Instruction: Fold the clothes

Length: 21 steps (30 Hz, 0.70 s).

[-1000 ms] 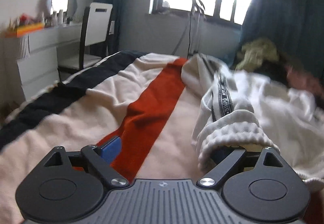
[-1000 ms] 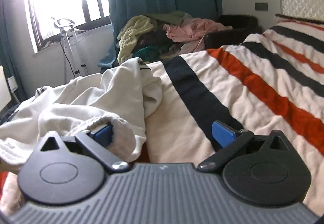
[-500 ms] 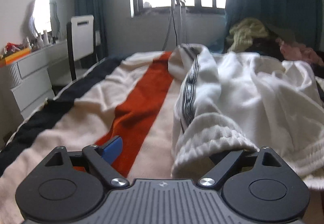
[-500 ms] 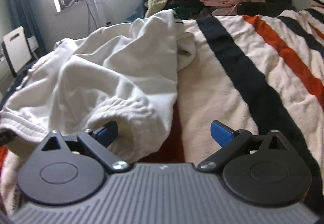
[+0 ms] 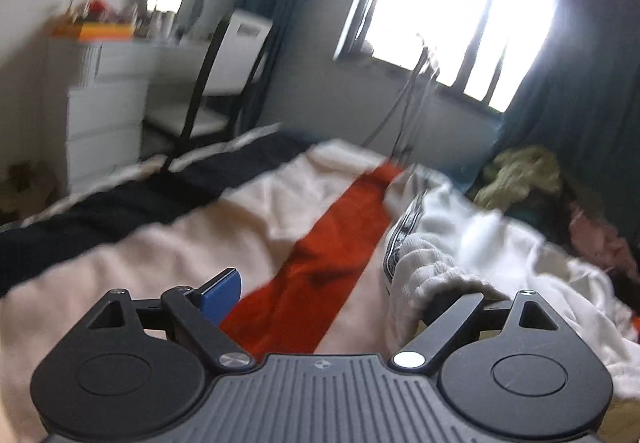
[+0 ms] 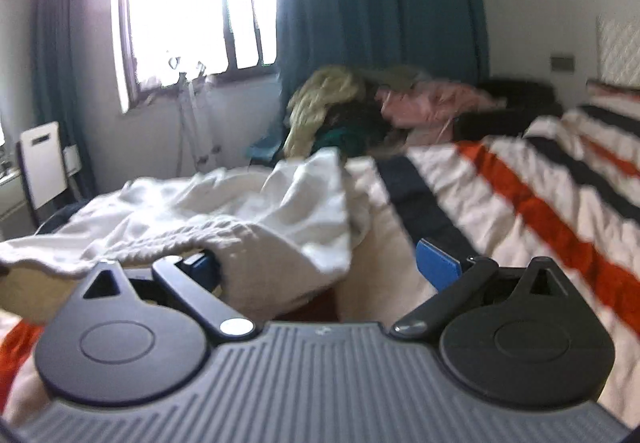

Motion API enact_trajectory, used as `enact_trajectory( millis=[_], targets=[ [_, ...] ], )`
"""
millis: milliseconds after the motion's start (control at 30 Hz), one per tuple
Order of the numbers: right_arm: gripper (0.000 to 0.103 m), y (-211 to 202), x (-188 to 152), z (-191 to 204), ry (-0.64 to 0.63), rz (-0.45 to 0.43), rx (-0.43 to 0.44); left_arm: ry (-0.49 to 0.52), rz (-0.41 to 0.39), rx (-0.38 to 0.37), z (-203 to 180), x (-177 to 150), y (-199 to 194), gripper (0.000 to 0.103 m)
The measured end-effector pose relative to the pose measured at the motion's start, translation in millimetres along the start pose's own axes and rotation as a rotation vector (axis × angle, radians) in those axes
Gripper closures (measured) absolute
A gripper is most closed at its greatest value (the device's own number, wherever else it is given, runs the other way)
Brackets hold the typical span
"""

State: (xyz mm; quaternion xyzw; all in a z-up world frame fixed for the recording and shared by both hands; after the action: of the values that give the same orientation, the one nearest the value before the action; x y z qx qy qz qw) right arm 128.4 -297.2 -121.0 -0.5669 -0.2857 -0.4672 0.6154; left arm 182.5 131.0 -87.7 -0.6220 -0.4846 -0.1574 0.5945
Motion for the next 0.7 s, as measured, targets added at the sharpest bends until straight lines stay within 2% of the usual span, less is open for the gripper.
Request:
enact_trajectory(
  millis=[100,167,267,367,467,533,567,633,700],
  targets=[
    [0.003,3.1,-37.1,-2.2,0.106,0.184,0.058,-0.011,0.108,0.049,14.9,-12.7,6.4,0.013],
    [0.003,3.3,-57.6,-1.9,0.173,0.27,0.099,-0.048,0.168,0.024,19.8,-20.1,7.5,0.013],
    [0.003,0.2,-58.9,3.0,0.242,0.293,0.19,-0.071,0.187,-0.018,22.7,-23.2,-4.7,0.013],
    [0.003,-5.6,-44.5,-0.9,0.277,0.237,0.206,-0.118,0.18,-0.091,25.0,-23.4,-23.6,0.01],
    [0.003,-0.6,-38.3,-12.3,0.376,0.202,0.207,-0.264,0.207,-0.26,21.4,-21.7,-29.0,0.005],
    [0.003,9.8,-43.2,-24.6,0.52,0.232,0.226,-0.383,0.239,-0.367,20.8,-21.7,-23.5,0.005],
    [0.003,14.9,-48.0,-30.2,0.588,0.251,0.235,-0.428,0.255,-0.394,20.2,-22.5,-17.4,0.005],
    [0.003,23.4,-58.6,-38.2,0.698,0.282,0.252,-0.479,0.293,-0.414,18.2,-24.9,0.3,0.005],
    [0.004,36.0,-69.8,-38.0,0.724,0.314,0.243,-0.486,0.315,-0.388,15.3,-27.6,20.0,0.007]
  ],
)
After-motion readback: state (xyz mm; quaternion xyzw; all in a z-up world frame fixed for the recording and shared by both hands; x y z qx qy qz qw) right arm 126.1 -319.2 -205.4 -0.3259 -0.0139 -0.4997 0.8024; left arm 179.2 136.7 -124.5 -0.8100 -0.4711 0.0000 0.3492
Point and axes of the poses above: each gripper's, at about its wrist camera, not at the fingertips, and y roughly the way its jaws point, z to its left, x to its top, the point moved 10 cm from there along y, roughly the way its jaws point, and after that the axes turned 3 degrees about z, right-handed, at the moved point
